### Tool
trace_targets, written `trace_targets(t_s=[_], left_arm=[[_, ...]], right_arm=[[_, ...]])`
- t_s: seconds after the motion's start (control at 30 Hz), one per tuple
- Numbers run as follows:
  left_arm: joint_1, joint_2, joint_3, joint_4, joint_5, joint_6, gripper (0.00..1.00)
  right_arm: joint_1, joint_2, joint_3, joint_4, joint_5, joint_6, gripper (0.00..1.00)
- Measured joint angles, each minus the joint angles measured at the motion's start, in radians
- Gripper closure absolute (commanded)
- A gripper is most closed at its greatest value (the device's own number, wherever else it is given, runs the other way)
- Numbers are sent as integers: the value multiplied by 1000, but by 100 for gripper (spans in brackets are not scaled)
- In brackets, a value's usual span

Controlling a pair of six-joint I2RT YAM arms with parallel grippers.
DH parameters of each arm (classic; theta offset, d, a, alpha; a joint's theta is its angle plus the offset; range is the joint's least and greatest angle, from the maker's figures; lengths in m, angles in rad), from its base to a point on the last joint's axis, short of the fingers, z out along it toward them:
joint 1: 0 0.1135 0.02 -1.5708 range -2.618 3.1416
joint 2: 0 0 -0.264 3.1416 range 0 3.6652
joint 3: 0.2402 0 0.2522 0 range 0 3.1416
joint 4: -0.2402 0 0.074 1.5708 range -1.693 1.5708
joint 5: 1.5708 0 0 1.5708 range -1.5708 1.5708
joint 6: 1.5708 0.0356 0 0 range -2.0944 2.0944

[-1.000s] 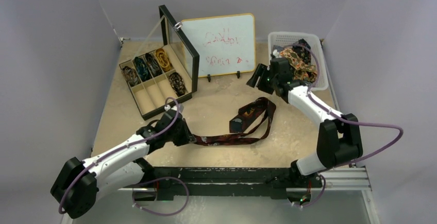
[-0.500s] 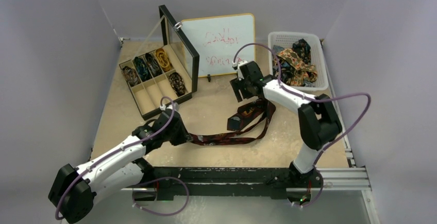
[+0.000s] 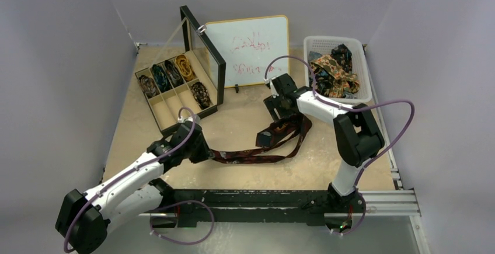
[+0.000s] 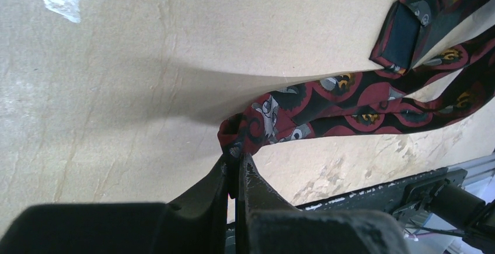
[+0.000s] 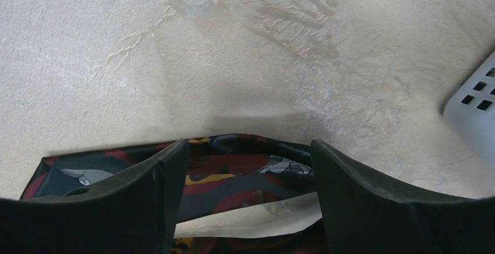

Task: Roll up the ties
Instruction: Flatten out the tie at the center of the board.

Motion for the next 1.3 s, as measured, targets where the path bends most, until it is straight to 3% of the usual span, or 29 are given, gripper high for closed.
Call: trace_targets(t_s=[0.17,0.37,0.63,0.93,1.3], left_arm=[[41,-5,0,-12,1,19,100],[166,-33,0,-25,27,55,100],[211,-18,0,-26,42,91,100],[237,0,17,-28,32,94,100],[239,-14,17,1,90,105,100]], right_arm=[[-5,29,25,-40,16,84,26],[-39,91,34,-42,-21,268,31],[-46,-33,-96,-21,-156,401,25],[-46,-154,-172,-9,-239,438,17],[-36,-89,-169,-35,-118,421,18]])
